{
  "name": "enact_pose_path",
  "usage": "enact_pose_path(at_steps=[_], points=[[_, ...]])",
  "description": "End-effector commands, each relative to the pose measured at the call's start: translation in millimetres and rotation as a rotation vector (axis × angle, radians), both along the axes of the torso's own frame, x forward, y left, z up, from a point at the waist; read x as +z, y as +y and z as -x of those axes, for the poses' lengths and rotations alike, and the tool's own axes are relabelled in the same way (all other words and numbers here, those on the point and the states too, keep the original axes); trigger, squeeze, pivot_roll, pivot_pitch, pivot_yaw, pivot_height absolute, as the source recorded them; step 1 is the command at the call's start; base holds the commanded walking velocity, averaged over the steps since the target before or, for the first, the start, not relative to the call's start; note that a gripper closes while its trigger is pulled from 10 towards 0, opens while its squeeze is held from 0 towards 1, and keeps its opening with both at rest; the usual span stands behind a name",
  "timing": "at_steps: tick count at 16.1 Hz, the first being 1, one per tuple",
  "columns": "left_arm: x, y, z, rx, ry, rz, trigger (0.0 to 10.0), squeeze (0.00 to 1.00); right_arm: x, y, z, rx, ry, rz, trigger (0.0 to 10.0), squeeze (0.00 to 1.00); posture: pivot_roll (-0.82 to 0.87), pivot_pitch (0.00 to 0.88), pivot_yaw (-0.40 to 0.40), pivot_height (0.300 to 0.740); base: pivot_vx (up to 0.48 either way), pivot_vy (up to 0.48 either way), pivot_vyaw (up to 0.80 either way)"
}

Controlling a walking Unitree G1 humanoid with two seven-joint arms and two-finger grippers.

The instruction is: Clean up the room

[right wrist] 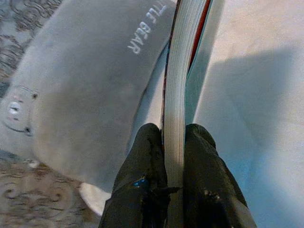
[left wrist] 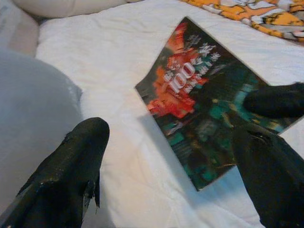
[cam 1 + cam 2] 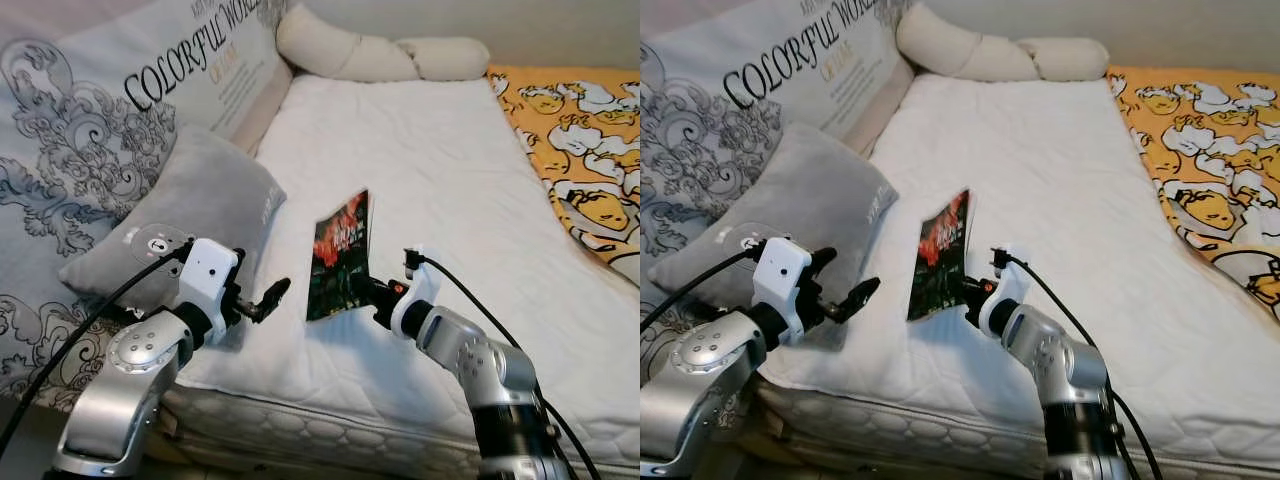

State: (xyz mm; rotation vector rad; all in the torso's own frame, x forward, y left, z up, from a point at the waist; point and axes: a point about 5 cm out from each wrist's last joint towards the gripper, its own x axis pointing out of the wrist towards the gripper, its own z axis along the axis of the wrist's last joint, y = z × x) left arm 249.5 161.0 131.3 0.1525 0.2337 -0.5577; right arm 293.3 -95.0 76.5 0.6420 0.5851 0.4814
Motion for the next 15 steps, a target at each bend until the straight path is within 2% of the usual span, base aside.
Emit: enact_pose_path(at_steps=[1, 3, 5, 10, 12, 14, 15], points=[[4, -2.2, 0.6, -0.038, 0.005, -0.002, 10.0, 0.0, 10, 10.2, -7.7, 0.026, -0.016, -0.069, 10.0, 0.0, 0.07, 0.0, 0.043, 0.74, 0.0, 0.0, 0.0], [4, -3.8, 0.3, -0.103, 0.033, -0.013, 10.0, 0.0, -4, 18.2, -17.6, -0.006, 0.135, -0.113, 10.0, 0.0, 0.07, 0.0, 0.046, 0.74, 0.0, 0.0, 0.0], [4, -4.0, -1.0, -0.125, 0.043, -0.014, 10.0, 0.0, -18, 23.0, -16.3, 0.006, 0.238, -0.128, 10.0, 0.0, 0.07, 0.0, 0.05, 0.74, 0.0, 0.0, 0.0], [9, -4.5, -4.4, -0.179, 0.058, -0.032, 10.0, 0.0, -40, 25.2, -24.0, -0.011, 0.26, 0.016, 10.0, 0.0, 0.1, 0.0, 0.064, 0.74, 0.0, 0.0, 0.0], [7, -6.1, -2.5, -0.219, 0.082, -0.041, 10.0, 0.0, -46, 22.1, -24.8, -0.02, 0.245, 0.117, 10.0, 0.0, 0.11, 0.0, 0.068, 0.74, 0.0, 0.0, 0.0], [6, -8.7, 0.8, -0.261, 0.112, -0.042, 10.0, 0.0, -48, 22.8, -25.8, -0.024, 0.244, 0.119, 10.0, 0.0, 0.12, 0.0, 0.07, 0.74, 0.0, 0.0, 0.0], [2, -9.5, 4.6, -0.294, 0.145, -0.049, 10.0, 0.0, -49, 23.9, -24.5, -0.008, 0.245, 0.133, 10.0, 0.64, 0.12, 0.0, 0.073, 0.74, 0.0, 0.0, 0.0]])
